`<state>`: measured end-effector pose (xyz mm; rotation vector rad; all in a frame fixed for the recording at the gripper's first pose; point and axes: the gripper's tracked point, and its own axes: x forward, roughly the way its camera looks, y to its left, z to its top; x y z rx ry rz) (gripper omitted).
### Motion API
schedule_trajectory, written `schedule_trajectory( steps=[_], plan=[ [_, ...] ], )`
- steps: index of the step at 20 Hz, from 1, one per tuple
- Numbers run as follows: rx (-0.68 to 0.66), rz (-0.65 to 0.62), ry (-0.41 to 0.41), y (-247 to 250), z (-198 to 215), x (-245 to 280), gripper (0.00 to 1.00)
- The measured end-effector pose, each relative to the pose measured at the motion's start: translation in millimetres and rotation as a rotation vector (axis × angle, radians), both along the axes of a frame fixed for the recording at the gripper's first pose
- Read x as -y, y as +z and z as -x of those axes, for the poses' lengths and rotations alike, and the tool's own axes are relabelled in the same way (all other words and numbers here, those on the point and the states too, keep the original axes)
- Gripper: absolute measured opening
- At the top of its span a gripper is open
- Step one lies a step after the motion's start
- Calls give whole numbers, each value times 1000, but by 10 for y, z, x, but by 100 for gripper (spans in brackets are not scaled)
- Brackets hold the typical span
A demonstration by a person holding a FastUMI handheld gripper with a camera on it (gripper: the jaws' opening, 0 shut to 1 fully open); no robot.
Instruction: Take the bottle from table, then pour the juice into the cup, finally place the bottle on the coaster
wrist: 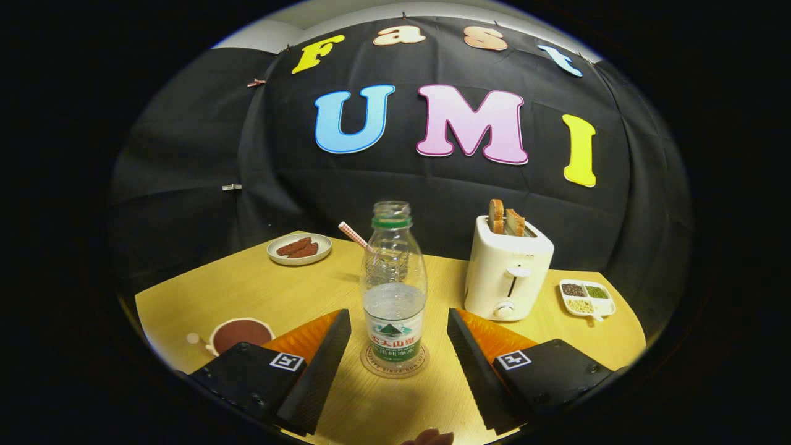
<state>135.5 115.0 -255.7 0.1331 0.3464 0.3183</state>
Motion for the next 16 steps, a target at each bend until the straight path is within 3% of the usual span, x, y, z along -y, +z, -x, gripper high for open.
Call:
schedule_trajectory(
  steps=[7, 16],
  plan=[
    [32, 13, -30, 760, 491, 200, 96],
    [135, 68, -102, 1718, 742, 527, 96]
  ],
)
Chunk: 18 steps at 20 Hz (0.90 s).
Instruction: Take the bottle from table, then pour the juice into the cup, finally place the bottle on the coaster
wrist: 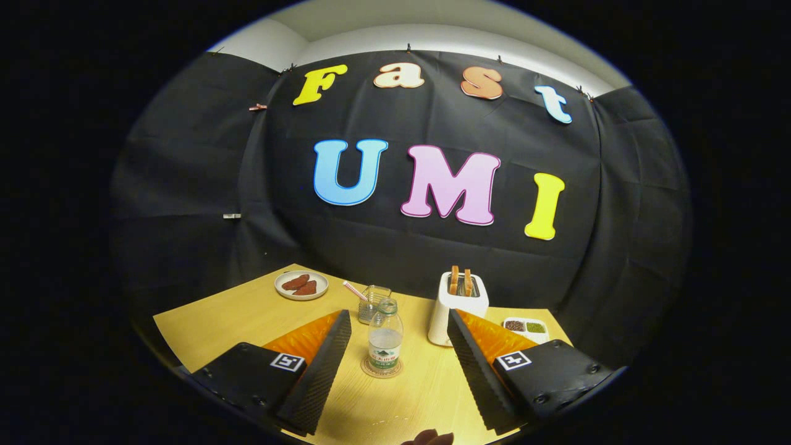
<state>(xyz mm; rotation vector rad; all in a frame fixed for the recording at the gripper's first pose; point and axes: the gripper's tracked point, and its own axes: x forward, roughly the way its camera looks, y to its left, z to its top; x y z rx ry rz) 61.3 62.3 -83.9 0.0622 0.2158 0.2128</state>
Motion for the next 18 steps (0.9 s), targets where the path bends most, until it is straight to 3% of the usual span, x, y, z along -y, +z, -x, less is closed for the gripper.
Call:
schedule_trajectory(
  steps=[18],
  plan=[
    [33, 38, -29, 360, 359, 191, 98]
  ],
)
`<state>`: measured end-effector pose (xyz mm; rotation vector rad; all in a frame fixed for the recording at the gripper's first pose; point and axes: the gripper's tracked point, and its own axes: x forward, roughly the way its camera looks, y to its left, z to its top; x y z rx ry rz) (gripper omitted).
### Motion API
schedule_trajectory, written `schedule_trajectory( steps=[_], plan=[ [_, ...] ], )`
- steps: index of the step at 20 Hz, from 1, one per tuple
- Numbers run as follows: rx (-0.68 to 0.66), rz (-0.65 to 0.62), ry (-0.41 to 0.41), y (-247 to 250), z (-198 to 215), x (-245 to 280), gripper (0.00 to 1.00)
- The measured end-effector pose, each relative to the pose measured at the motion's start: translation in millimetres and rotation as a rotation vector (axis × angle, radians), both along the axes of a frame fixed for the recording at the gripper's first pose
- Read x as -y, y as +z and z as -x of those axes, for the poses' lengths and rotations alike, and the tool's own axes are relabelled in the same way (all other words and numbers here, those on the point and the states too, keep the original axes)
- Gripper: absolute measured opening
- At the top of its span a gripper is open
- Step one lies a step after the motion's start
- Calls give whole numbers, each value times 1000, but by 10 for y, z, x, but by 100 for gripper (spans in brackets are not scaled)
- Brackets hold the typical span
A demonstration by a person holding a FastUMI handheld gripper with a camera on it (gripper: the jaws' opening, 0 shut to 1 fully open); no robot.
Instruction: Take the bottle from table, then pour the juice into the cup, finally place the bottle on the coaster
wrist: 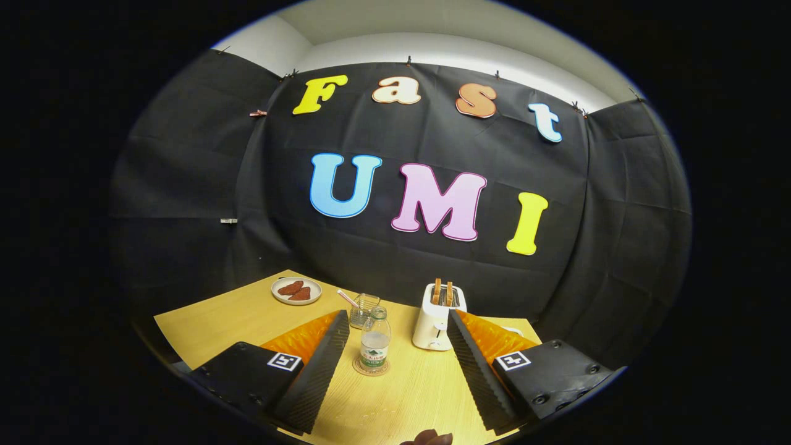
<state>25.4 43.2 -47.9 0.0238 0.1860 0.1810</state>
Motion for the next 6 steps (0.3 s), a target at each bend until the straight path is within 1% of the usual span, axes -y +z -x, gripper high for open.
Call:
schedule_trajectory(
  steps=[6],
  plan=[
    [3, -17, -11, 63, 17, 11, 98]
  ],
)
